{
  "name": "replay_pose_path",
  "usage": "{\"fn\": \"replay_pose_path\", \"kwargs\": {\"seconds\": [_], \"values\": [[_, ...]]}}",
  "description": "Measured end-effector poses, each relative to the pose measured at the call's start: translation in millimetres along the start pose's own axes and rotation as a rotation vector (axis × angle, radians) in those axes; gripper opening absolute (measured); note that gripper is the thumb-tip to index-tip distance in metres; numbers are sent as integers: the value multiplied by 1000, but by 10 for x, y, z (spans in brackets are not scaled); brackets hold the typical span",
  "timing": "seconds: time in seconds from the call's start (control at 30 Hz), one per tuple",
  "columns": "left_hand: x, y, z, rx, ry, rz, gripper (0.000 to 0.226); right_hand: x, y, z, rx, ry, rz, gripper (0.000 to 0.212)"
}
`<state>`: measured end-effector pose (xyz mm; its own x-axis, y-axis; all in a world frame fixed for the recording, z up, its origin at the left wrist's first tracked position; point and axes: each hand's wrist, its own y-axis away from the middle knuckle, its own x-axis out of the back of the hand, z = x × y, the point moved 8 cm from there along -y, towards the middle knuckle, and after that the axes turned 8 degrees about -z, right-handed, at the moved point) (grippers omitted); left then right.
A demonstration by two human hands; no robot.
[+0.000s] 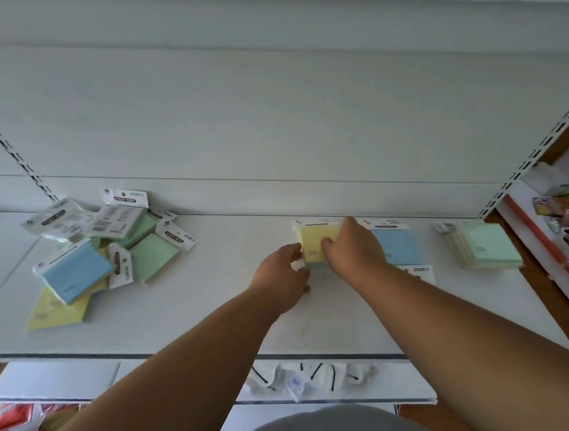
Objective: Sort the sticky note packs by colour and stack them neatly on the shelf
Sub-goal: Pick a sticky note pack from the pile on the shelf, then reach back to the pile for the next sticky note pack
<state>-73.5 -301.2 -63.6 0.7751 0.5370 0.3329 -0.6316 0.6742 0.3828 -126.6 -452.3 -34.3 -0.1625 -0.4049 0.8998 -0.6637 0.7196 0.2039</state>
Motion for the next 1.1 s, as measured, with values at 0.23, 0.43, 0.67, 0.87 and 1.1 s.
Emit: {"fn": "replay_pose_path", "kwargs": {"seconds": [0.23,0.43,0.67,0.87,1.1], "values": [[522,228,-256,-54,-15,-91,48,-32,394,-519,-54,172,200,44],[1460,529,-577,-91,-141,14,29,-563,741,-1525,140,-42,179,43],[2530,1025,-978,-45,-377,334,26,-1236,1017,-2615,377,-188,-74,20],[3100,1197,-1355,137,-451,494,40,-1680,997,-3107,322,-177,-285,10],[2994,1173,-1230,-24,-487,425,35,-1636,888,-3157,222,-301,-253,21]]}}
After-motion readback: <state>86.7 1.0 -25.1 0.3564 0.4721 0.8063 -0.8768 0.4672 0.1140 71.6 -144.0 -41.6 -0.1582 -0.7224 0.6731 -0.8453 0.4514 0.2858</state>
